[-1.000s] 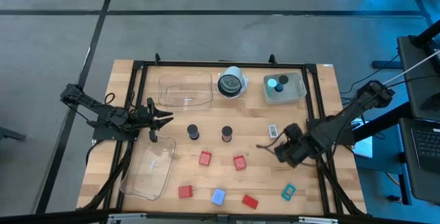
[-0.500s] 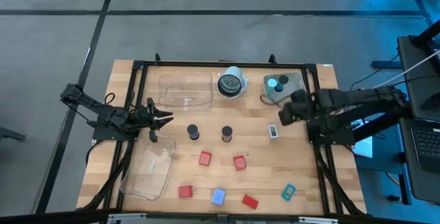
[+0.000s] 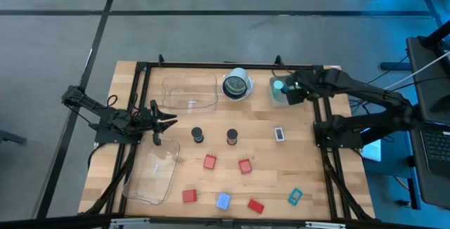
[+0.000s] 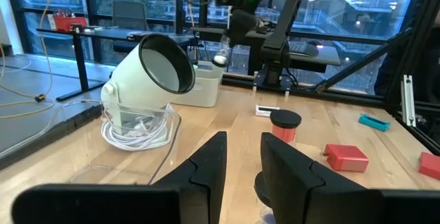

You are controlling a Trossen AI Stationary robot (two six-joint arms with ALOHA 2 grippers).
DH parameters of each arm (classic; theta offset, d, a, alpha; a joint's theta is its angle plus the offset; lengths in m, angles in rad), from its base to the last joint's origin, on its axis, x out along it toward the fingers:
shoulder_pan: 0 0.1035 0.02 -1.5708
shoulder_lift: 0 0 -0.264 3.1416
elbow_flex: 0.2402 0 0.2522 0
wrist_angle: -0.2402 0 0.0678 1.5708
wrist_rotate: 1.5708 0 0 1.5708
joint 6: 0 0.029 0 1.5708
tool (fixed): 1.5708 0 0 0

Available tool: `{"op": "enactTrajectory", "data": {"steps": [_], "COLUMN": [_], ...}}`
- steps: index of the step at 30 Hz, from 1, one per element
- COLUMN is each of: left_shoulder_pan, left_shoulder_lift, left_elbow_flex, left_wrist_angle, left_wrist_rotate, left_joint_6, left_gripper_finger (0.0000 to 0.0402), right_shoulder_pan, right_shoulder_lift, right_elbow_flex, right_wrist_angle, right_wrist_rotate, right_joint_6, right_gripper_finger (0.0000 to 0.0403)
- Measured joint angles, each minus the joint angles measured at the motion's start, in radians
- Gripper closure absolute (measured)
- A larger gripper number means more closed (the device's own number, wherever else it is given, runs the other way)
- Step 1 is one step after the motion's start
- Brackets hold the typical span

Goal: Pick & Place Office items
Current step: Put the white hourglass into the gray bin

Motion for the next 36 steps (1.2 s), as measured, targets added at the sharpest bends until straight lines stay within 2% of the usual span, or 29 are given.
{"op": "enactTrajectory", "data": {"steps": [5,11,21,27,31,36], "left_shoulder_pan": [0.0,0.0,0.0,0.0,0.0,0.0], "left_shoulder_lift": [0.0,0.0,0.0,0.0,0.0,0.0], "left_elbow_flex": [0.0,0.0,0.0,0.0,0.0,0.0], "left_wrist_angle": [0.0,0.0,0.0,0.0,0.0,0.0], "left_wrist_rotate": [0.0,0.0,0.0,0.0,0.0,0.0], "left_joint_6": [0.0,0.0,0.0,0.0,0.0,0.0], "left_gripper_finger": [0.0315,0.0315,0.0315,0.0315,0.0315,0.0315], "right_shoulder_pan": [-0.131,-0.256,-0.367,-0.462,-0.48,-0.484], "right_shoulder_lift": [0.078,0.185,0.246,0.249,0.256,0.29], "right_elbow_flex": [0.0,0.0,0.0,0.0,0.001,0.001], "right_wrist_angle": [0.103,0.119,0.246,0.248,0.278,0.277], "right_wrist_rotate": [-0.007,-0.039,-0.092,-0.104,-0.15,-0.152], "right_joint_6": [-0.134,-0.237,-0.352,-0.386,-0.401,-0.403], "right_gripper_finger": [0.0193,0.0193,0.0193,0.0192,0.0192,0.0192]}}
